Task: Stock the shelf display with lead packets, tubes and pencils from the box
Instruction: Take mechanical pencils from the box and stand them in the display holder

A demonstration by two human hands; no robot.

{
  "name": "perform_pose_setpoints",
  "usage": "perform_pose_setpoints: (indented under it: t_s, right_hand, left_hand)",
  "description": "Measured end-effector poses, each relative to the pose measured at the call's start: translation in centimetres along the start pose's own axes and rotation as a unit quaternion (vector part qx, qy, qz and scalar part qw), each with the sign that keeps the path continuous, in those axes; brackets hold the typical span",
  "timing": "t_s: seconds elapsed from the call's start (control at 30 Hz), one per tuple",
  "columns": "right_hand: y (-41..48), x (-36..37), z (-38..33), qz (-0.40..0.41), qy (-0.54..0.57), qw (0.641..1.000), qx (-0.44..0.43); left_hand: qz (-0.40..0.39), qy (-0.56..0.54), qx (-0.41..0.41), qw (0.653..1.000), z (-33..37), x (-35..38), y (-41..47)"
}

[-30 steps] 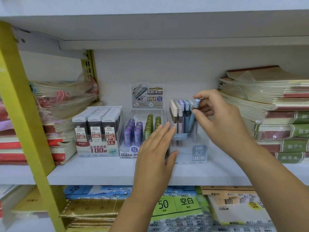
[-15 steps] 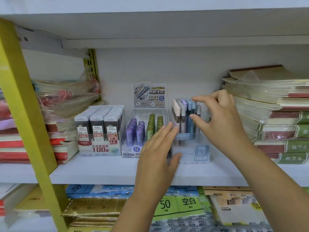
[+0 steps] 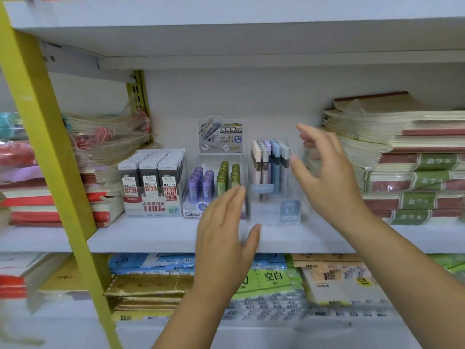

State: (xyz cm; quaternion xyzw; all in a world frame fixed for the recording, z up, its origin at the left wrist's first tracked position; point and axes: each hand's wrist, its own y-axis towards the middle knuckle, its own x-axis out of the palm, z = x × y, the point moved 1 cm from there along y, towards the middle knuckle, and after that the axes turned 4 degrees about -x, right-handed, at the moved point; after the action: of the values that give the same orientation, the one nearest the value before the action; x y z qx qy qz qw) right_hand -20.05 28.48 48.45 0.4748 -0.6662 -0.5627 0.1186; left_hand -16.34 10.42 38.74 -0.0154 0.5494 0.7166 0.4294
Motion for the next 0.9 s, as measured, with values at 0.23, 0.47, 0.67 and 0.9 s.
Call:
perform_pose_setpoints:
  t_s: [0.23, 0.47, 0.67, 0.9]
  right_hand:
    - [-10.3, -1.1, -2.3, -0.068, 0.083, 0.992, -0.066]
    - [-30.2, 3.8, 2.5, -0.321, 0.054, 0.927, 0.186]
    - [-44.4, 7.3, 5.1, -0.467, 0.055, 0.753, 0.46]
    - [-49.9, 9.6, 5.7, -0.433, 0.151, 0.657, 0.598]
  left_hand:
    - [-0.126, 0.032, 0.034, 0.991, -2.6, -1.3, -10.2]
    - [-0.462, -0.035, -0.26, 0.847, -8.0, 3.7, -26.9]
    - [-0.596, -0.047, -0.42, 0.682, -11.3, 9.6, -36.2]
    - [-0.614, -0.078, -0.531, 0.579, -14.6, 13.9, -40.3]
